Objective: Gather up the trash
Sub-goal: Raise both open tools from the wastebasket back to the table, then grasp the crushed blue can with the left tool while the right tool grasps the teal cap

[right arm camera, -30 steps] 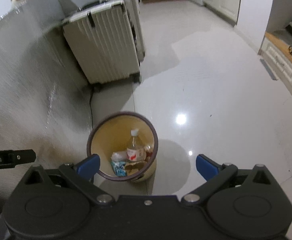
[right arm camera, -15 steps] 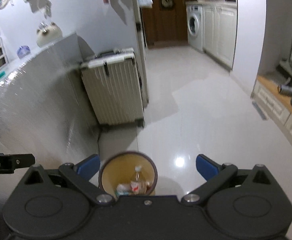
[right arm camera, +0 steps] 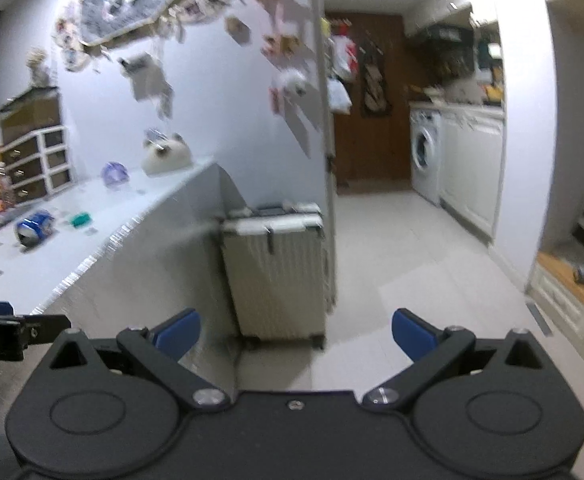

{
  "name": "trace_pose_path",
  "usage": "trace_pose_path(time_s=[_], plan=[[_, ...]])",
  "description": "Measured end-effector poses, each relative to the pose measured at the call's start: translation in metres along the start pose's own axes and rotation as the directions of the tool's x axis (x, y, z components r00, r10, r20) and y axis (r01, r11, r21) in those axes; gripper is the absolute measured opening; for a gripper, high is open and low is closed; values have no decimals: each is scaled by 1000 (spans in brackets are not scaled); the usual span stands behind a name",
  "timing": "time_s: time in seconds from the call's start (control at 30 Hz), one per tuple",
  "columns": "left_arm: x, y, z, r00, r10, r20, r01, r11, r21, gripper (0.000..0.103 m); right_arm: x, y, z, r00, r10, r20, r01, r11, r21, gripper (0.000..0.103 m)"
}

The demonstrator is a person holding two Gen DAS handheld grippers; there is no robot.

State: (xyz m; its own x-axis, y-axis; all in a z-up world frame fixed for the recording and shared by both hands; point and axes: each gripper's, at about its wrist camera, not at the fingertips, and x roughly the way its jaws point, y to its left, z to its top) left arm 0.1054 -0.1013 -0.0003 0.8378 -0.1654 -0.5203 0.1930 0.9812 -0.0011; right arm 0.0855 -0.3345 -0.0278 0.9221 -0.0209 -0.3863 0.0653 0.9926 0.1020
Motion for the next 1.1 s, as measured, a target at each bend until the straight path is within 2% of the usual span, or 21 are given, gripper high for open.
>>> trace_pose_path(time_s=[0.23, 0.43, 0.5, 0.6, 0.7, 0.87, 1.1], plan=[[-45, 51, 32, 990, 91, 109, -91, 996, 2, 103, -8, 55, 42, 989, 119, 84, -114, 992, -62, 103], [-61, 96, 55, 980, 122, 159, -126, 992, 19, 103, 4, 103, 80, 970, 203, 134, -191, 977, -95, 103], [-60, 110, 64, 974, 156, 165, -163, 986, 28, 103, 15, 118, 92, 964, 224, 140, -211, 972, -103, 103], [-52, 136, 81, 965, 198, 170, -208, 977, 41, 103, 29, 139, 109, 960, 245, 138, -229, 965, -126, 103], [-43, 167, 102, 958, 234, 168, -239, 971, 11, 103, 46, 162, 129, 955, 265, 135, -244, 957, -156, 103], [-14, 218, 134, 959, 248, 140, -243, 969, -51, 103, 79, 195, 157, 946, 304, 115, -279, 941, -193, 103], [49, 279, 165, 965, 239, 112, -221, 963, -153, 103, 145, 249, 204, 938, 338, 79, -313, 921, -232, 103]])
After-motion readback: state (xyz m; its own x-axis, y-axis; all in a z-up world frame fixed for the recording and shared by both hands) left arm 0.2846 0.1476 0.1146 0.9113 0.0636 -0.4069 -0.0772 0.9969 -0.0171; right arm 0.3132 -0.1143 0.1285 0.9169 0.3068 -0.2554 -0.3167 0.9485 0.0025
